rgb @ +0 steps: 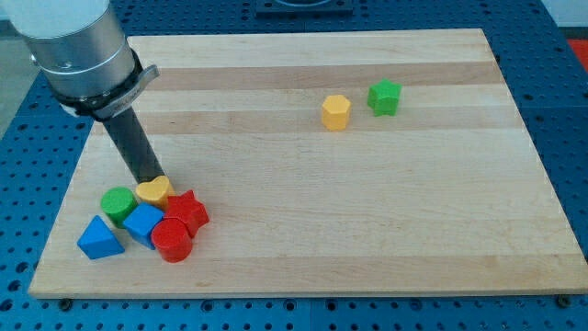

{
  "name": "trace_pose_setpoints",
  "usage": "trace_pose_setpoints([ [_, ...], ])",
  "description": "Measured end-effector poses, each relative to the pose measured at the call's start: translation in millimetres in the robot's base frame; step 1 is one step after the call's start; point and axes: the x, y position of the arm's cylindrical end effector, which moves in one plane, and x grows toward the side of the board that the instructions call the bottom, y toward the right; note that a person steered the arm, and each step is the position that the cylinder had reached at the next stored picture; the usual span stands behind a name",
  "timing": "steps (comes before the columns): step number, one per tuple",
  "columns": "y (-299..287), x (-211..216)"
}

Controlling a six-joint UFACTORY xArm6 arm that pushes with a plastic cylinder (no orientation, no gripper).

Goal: Place the hexagon at the top right side of the heart

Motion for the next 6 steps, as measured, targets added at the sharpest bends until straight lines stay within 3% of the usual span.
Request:
trace_pose_setpoints([
  [1,1.3,-52.2],
  [3,84.1,-135.1],
  [6,251.3,-149.6],
])
